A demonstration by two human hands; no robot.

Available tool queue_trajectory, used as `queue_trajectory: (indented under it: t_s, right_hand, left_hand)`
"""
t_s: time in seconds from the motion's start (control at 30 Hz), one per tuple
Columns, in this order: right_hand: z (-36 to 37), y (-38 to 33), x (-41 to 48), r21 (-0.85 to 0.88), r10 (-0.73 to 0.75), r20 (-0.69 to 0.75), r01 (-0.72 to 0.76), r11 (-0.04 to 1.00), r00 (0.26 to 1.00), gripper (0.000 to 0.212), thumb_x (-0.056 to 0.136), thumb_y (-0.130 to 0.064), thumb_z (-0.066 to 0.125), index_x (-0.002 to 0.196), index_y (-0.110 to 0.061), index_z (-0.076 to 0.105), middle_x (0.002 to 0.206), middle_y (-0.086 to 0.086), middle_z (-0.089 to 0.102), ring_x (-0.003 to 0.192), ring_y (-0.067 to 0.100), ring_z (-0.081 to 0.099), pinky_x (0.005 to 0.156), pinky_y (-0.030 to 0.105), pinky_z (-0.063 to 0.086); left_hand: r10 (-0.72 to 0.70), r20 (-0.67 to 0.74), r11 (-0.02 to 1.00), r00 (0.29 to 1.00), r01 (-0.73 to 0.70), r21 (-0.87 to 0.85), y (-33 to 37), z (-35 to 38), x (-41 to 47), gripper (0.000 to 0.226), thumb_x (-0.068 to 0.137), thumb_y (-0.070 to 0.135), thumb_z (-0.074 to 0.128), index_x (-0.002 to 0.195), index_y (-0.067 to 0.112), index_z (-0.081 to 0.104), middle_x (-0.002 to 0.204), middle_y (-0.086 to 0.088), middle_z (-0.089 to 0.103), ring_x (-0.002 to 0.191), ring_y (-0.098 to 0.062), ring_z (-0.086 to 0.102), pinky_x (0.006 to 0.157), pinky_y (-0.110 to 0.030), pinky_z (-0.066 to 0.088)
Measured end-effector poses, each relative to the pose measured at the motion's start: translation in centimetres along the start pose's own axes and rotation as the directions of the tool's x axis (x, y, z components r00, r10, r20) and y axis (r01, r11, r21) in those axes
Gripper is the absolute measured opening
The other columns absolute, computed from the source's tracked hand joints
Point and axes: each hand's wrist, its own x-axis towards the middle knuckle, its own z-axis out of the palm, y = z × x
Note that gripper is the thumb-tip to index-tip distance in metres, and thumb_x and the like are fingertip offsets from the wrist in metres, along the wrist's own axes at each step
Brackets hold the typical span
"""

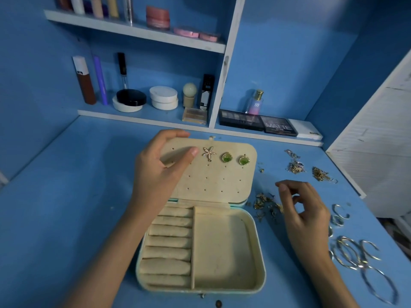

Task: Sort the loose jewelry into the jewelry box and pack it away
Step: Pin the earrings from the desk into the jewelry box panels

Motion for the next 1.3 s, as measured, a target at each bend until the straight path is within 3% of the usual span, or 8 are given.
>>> queue_trajectory:
  t_s: [0.2, 0.33, 0.53, 0.6, 0.77, 0.97, 1.07, 1.3]
  right_hand:
    - [-0.5, 0.8, 0.0, -0.059, 0.071, 0.011, -0.07, 0.996, 0.997, 0.018, 0.082, -0.015, 0.05, 0.086, -0.023, 0.065, 0.084, -0.017, 0.059, 0.077, 0.007, 0.053, 0.061, 0.01, 0.038]
    - [-0.6, 0.9, -0.2, -0.137, 0.045, 0.053, -0.037, 0.99, 0.998, 0.024, 0.079, -0.009, 0.048, 0.083, -0.021, 0.069, 0.08, -0.013, 0.058, 0.078, 0.002, 0.047, 0.067, 0.006, 0.035]
    - [-0.7, 1.4, -0.5, -0.252, -0.03, 0.045, 0.04, 0.967, 0.999, 0.02, 0.078, -0.008, 0.055, 0.086, -0.013, 0.073, 0.079, -0.004, 0.058, 0.082, 0.011, 0.043, 0.069, 0.022, 0.037]
    - [-0.5, 1.6, -0.5, -0.29, -0.046, 0.056, 0.061, 0.955, 0.997, 0.018, 0.078, -0.008, 0.059, 0.088, -0.012, 0.073, 0.079, -0.001, 0.06, 0.083, 0.013, 0.043, 0.07, 0.022, 0.035]
    - [-0.1, 2.1, -0.1, -0.375, -0.096, 0.08, 0.119, 0.919, 0.992, 0.013, 0.078, -0.008, 0.066, 0.089, -0.009, 0.074, 0.079, 0.004, 0.06, 0.079, 0.021, 0.045, 0.07, 0.015, 0.026]
    - [0.0, 2.2, -0.2, -0.388, -0.105, 0.125, 0.146, 0.91, 0.987, 0.024, 0.076, -0.011, 0.056, 0.091, -0.015, 0.075, 0.082, 0.003, 0.059, 0.082, 0.019, 0.041, 0.071, 0.017, 0.026]
    - [0.0, 2.0, -0.3, -0.371, -0.123, 0.162, 0.176, 0.912, 0.979, 0.028, 0.075, -0.009, 0.054, 0.093, -0.017, 0.074, 0.085, 0.001, 0.058, 0.084, 0.018, 0.041, 0.073, 0.019, 0.028]
    - [0.0, 1.6, -0.5, -0.334, -0.138, 0.191, 0.196, 0.922, 0.972, 0.015, 0.077, -0.016, 0.063, 0.085, -0.019, 0.075, 0.086, -0.002, 0.058, 0.086, 0.019, 0.045, 0.077, 0.02, 0.034]
  left_hand:
    - [-0.027, 0.045, 0.998, 0.999, 0.029, -0.052, -0.1, -0.1, 0.1, 0.025, 0.083, 0.015, 0.072, 0.095, 0.035, 0.062, 0.09, 0.026, 0.064, 0.077, 0.012, 0.057, 0.067, -0.005, 0.039]
    - [-0.001, 0.056, 0.999, 0.998, 0.003, -0.034, -0.2, -0.3, 0.2, 0.026, 0.084, 0.015, 0.07, 0.097, 0.036, 0.062, 0.096, 0.028, 0.064, 0.095, 0.01, 0.058, 0.083, -0.007, 0.039]
    - [0.009, 0.063, 1.0, 0.998, -0.008, -0.025, -0.5, -0.3, 0.1, 0.027, 0.085, 0.018, 0.069, 0.098, 0.04, 0.061, 0.098, 0.03, 0.064, 0.101, 0.005, 0.058, 0.089, -0.018, 0.044]
    - [0.012, 0.066, 1.0, 0.998, -0.011, -0.023, -0.5, -0.3, 0.1, 0.027, 0.085, 0.018, 0.069, 0.099, 0.04, 0.061, 0.1, 0.029, 0.064, 0.104, 0.002, 0.058, 0.091, -0.022, 0.044]
    - [0.028, 0.061, 1.0, 0.998, -0.028, -0.012, -0.5, -0.3, 0.2, 0.028, 0.086, 0.014, 0.068, 0.099, 0.037, 0.061, 0.098, 0.032, 0.062, 0.102, 0.008, 0.056, 0.087, -0.008, 0.04]
    - [0.013, 0.072, 1.0, 0.997, -0.011, -0.024, -0.5, -0.2, 0.2, 0.028, 0.086, 0.016, 0.068, 0.1, 0.039, 0.061, 0.1, 0.03, 0.063, 0.106, 0.004, 0.057, 0.091, -0.015, 0.043]
    - [0.034, 0.062, 0.999, 0.998, -0.034, -0.002, -0.5, -0.1, 0.2, 0.028, 0.085, 0.018, 0.068, 0.099, 0.04, 0.06, 0.099, 0.032, 0.063, 0.104, 0.008, 0.056, 0.089, -0.01, 0.04]
    - [0.032, 0.061, 0.999, 0.998, -0.031, -0.014, -0.6, -0.2, 0.2, 0.027, 0.084, 0.019, 0.067, 0.098, 0.041, 0.06, 0.097, 0.033, 0.062, 0.101, 0.008, 0.056, 0.086, -0.008, 0.04]
